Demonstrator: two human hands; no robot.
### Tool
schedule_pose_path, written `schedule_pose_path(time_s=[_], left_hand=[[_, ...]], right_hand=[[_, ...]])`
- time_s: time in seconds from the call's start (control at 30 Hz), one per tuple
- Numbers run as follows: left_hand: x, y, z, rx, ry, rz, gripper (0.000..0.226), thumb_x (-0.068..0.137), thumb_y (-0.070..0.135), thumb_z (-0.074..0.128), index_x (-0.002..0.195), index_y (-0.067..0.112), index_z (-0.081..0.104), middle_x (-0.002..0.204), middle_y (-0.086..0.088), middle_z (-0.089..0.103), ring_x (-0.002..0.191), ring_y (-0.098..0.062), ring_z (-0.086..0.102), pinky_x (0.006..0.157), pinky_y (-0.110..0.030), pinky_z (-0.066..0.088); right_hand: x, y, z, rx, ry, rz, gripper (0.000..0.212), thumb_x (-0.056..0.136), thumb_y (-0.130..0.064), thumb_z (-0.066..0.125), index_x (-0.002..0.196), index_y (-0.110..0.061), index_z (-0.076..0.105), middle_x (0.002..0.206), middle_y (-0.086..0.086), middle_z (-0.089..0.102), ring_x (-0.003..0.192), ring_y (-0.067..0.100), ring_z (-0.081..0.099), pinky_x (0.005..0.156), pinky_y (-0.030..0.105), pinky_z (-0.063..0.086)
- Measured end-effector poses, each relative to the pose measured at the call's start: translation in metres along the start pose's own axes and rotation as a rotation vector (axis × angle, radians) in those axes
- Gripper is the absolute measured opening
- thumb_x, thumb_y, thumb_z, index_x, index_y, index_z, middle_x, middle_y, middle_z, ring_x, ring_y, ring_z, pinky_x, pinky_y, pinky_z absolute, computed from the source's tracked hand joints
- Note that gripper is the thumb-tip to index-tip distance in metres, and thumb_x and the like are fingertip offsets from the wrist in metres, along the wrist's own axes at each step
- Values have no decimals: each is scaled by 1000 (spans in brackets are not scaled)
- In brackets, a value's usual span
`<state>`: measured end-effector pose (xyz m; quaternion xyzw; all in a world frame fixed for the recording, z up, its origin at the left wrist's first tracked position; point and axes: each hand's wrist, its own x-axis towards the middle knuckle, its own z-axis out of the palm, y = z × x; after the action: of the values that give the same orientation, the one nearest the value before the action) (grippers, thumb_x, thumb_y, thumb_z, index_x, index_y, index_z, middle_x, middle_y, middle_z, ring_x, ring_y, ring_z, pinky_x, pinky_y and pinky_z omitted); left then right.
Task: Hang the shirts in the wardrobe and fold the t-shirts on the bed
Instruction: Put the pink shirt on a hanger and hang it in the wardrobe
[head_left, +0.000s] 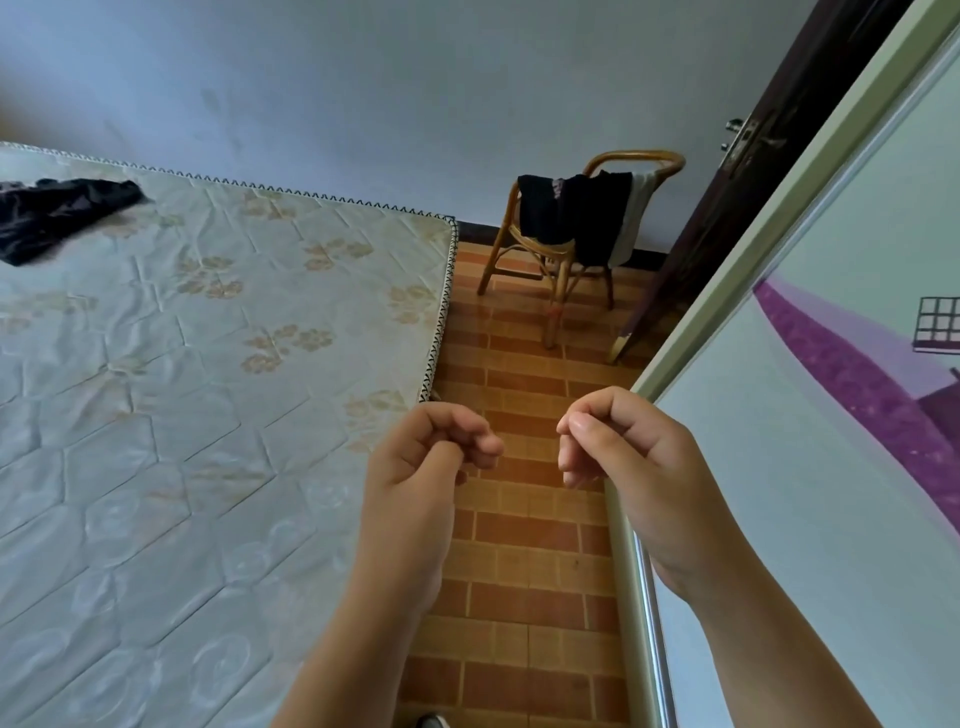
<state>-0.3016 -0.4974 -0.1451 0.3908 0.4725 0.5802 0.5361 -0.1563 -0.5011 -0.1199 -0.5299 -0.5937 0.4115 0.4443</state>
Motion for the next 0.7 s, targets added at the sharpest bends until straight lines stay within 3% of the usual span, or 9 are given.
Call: schedule_pose_path(time_s=[0.4, 0.53, 0.7], left_hand=[[100, -24, 39, 58, 86, -67, 40, 82, -20, 32, 74, 8, 59, 60, 4, 64, 58, -2, 58, 56, -10, 43], [164, -27, 87, 64, 90, -31, 40, 83, -19, 32, 73, 8, 59, 59, 4, 63, 55, -2, 56, 52, -10, 42], [243, -30, 175, 121, -33, 13, 40, 85, -18, 32, 74, 8, 60, 66, -2, 63, 58, -2, 57, 52, -9, 41]], right_hand=[[110, 43, -25, 76, -78, 18, 21, 93, -7, 47, 78, -15, 59, 60, -10, 60, 61, 5, 59, 60, 12, 50], [172, 62, -67, 79, -44, -12, 17, 93, -7, 48, 81, -16, 58, 61, -11, 61, 61, 4, 60, 59, 11, 49], [246, 79, -143, 62, 91, -27, 10, 93, -15, 53, 86, -21, 57, 65, -12, 63, 67, 7, 62, 61, 12, 51]])
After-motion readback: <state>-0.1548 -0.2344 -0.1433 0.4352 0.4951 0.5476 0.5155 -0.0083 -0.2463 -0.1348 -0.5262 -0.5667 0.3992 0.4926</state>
